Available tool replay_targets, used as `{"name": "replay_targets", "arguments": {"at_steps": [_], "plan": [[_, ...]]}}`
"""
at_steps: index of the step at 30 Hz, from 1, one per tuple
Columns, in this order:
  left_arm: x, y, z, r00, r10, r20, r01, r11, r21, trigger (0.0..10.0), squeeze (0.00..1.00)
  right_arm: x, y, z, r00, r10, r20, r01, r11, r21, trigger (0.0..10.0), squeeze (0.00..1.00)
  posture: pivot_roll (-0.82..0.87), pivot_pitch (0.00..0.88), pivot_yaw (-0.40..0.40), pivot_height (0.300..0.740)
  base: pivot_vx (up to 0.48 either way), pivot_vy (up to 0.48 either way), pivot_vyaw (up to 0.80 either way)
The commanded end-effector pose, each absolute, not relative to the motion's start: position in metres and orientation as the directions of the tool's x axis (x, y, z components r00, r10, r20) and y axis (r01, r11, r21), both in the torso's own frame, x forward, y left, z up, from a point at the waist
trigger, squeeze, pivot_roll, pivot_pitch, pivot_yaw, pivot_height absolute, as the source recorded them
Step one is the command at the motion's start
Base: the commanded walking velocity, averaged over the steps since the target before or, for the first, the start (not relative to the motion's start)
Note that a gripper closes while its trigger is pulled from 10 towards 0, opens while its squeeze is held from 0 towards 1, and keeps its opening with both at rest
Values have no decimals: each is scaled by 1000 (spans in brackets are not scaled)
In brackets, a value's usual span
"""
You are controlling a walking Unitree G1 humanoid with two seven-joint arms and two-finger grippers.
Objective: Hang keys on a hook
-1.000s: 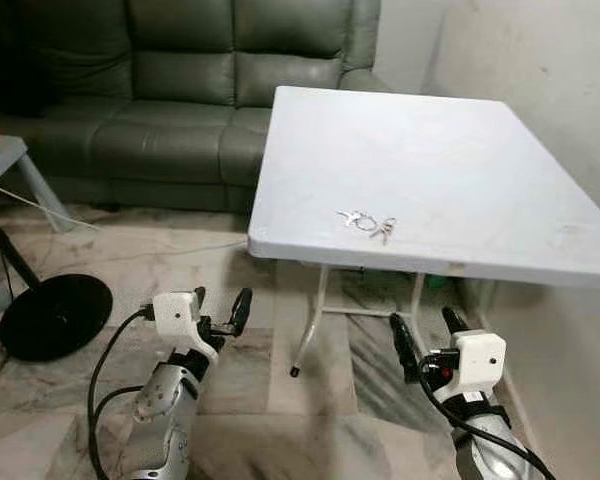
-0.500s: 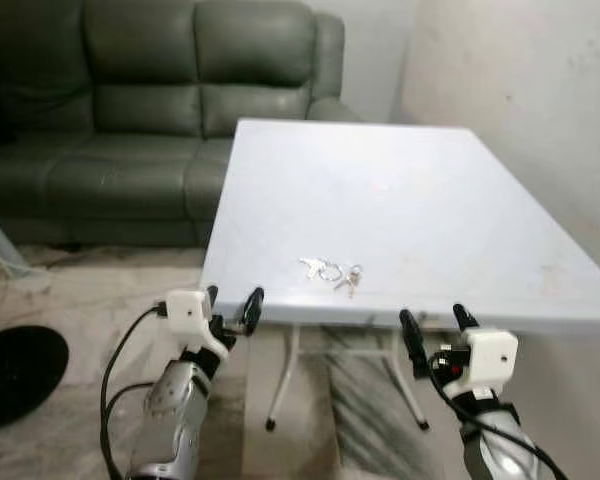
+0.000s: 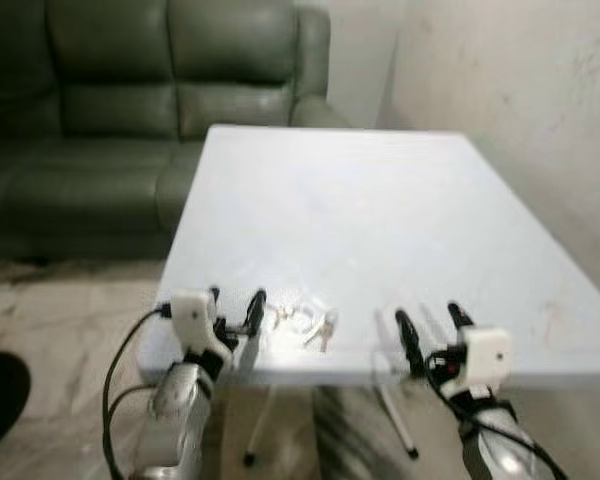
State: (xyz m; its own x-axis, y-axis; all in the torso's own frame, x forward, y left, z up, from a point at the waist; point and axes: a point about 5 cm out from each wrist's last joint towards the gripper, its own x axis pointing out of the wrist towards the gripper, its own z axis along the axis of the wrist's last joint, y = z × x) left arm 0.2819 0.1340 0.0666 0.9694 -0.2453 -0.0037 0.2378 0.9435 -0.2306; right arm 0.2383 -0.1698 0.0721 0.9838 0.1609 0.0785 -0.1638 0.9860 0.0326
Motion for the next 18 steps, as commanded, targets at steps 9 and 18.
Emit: {"name": "replay_targets", "arguments": {"at_steps": [9,18], "plan": [[275,133,65,963,-270,-20,263,949,-172,10000,0,242,-170,72,977,209,41,-211,976,51,10000,0,-36,0,-60,740,0,0,0],[262,118,62,933,-359,-36,350,925,-146,10000,0,254,-173,86,943,330,36,-330,944,-6,10000,0,-32,2,-51,740,0,0,0]]}}
